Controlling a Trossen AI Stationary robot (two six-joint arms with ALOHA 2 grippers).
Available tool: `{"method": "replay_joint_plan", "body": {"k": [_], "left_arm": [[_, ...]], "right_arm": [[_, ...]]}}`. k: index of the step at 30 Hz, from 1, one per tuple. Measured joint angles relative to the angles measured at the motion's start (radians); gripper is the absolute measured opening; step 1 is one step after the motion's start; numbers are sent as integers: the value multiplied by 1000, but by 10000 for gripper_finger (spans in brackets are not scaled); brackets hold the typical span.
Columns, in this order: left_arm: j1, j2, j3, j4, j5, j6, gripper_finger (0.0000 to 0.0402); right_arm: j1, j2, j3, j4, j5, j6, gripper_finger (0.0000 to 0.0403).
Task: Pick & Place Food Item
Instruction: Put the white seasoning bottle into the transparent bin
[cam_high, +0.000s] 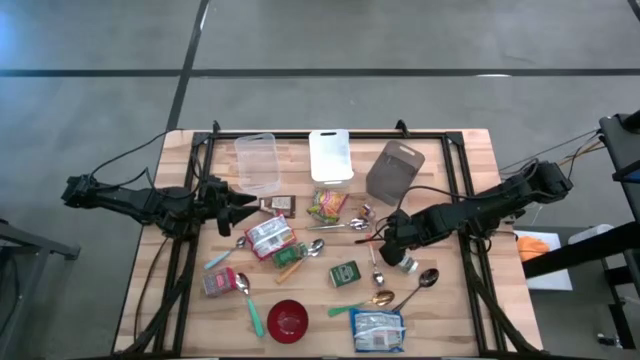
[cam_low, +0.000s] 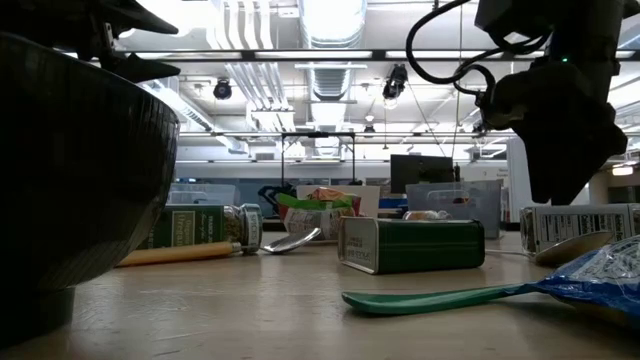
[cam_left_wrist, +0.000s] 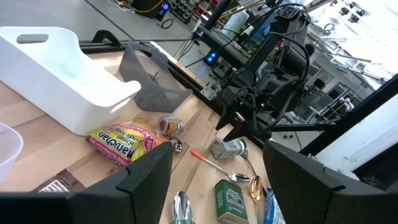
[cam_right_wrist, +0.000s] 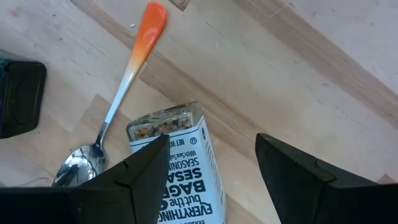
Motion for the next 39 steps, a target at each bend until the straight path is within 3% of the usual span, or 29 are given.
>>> {"method": "replay_joint_plan", "body": {"k": [6, 14, 18, 23, 29, 39], "left_arm": [[1, 0, 0, 0, 0, 0, 254], [2, 0, 0, 0, 0, 0, 254], [2, 0, 0, 0, 0, -2, 254], [2, 0, 0, 0, 0, -16, 254], [3, 0, 0, 0, 0, -19, 254], [7, 0, 0, 0, 0, -20, 254]], "right_arm": [[0, 0, 0, 1, -14, 9, 250], [-3, 2, 0, 1, -36, -14, 359], [-3, 0, 0, 5, -92, -30, 392], [-2, 1, 0, 2, -99, -94, 398], [-5, 1, 0, 6, -62, -16, 398], [-5, 81, 5, 56, -76, -161, 398]]}}
